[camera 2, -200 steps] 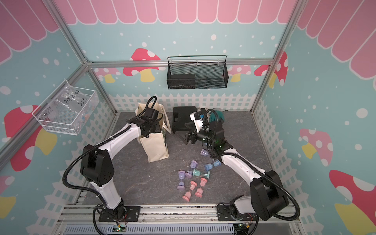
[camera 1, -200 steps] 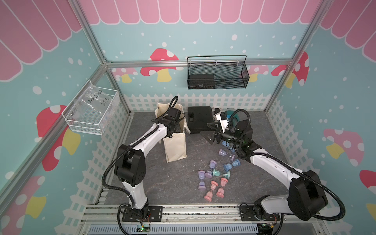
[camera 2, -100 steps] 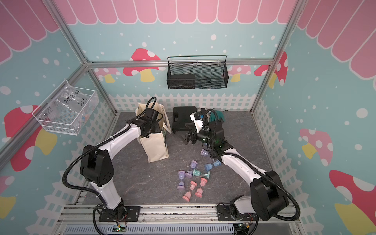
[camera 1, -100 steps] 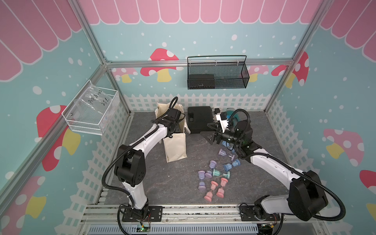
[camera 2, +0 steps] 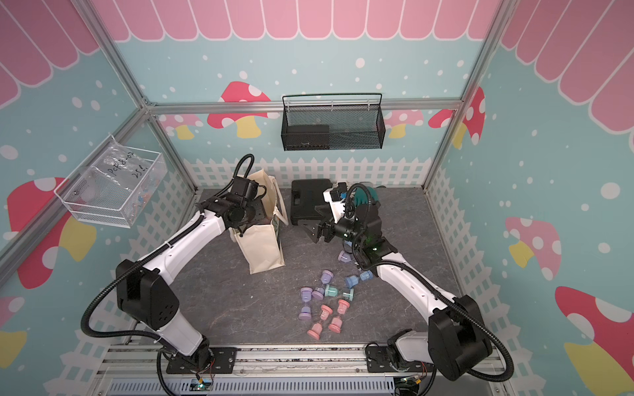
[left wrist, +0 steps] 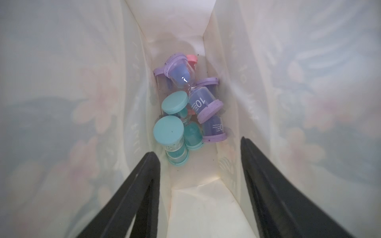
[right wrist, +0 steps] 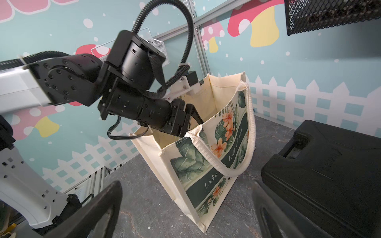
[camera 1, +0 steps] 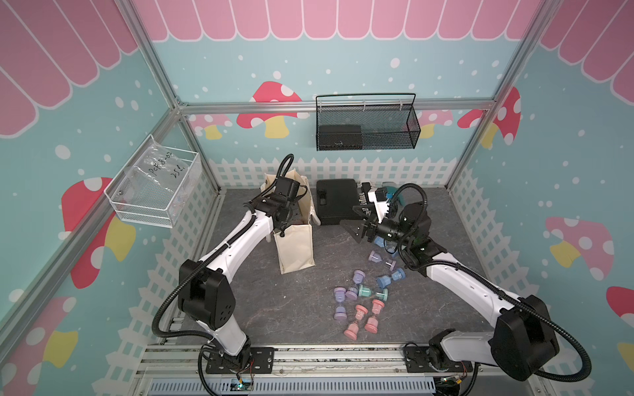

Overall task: Put the hourglass into the canvas bag
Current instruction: Place the hourglass in the canvas bag, then pick up the hourglass from the center of the board.

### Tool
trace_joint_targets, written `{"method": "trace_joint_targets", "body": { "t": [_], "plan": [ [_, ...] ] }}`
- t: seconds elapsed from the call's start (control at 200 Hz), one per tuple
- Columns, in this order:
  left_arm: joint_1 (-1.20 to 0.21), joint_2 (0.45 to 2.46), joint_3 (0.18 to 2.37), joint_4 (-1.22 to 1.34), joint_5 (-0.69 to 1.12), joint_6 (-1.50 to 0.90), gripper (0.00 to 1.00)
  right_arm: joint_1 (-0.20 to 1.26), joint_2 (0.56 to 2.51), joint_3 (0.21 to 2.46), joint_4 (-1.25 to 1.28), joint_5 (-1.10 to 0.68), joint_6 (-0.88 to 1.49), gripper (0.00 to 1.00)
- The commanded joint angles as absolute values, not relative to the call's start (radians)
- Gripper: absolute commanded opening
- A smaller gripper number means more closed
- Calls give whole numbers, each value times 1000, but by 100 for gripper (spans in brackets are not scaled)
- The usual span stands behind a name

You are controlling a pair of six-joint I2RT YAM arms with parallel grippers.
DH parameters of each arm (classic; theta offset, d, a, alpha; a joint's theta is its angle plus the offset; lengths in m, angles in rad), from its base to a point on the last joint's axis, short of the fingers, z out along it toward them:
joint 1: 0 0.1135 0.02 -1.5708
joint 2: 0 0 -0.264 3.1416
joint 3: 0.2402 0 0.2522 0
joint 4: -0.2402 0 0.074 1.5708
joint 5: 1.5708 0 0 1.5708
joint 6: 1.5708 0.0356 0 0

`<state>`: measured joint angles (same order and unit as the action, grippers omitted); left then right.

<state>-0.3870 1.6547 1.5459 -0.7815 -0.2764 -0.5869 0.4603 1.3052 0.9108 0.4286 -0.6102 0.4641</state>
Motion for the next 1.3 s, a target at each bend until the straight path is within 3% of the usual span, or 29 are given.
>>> {"method": "trace_joint_targets", "body": {
  "t": [0.0,0.32,0.66,1.296],
  "plan": [
    [-405,1582,1588,-810,-295,-564,65,467,1250,889,390,-551,448,99],
    [-558,1439,1582,-784,-314,-481,67,463,1170,870,183,-406,403,100],
    [-710,1313,1372,-673,-211,-448,67,463,1041,799,27,-309,415,100],
    [-917,1438,1154,-653,-74,-657,67,463,1010,605,-6,-446,407,100]
  ]
}}
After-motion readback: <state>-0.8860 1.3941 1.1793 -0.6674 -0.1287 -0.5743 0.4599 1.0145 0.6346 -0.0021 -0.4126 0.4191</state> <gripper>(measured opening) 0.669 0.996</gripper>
